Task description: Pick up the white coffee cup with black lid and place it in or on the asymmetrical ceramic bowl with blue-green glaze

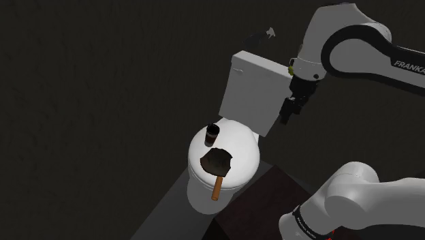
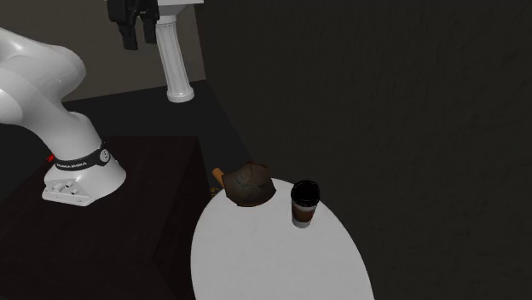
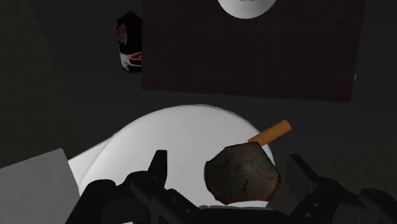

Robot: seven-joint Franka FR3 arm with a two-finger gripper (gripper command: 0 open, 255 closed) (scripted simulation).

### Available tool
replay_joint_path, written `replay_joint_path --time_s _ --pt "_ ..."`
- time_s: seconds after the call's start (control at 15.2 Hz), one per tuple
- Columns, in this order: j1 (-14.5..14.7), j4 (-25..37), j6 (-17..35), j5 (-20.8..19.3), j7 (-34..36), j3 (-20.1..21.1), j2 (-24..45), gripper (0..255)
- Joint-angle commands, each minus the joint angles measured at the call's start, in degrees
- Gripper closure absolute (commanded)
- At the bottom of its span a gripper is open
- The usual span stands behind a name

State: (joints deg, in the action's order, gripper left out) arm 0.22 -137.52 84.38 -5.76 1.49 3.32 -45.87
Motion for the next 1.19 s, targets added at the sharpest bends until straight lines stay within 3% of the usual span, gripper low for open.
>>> replay_joint_path --time_s 0.0,0.53,1.12 --pt "0.0 0.0 0.0 0.0 0.0 0.0 0.0 0" --pt "0.1 0.1 14.0 -2.6 -7.7 -4.8 14.3 0" --pt "0.5 6.6 26.7 -2.6 -16.3 -8.5 33.7 0"
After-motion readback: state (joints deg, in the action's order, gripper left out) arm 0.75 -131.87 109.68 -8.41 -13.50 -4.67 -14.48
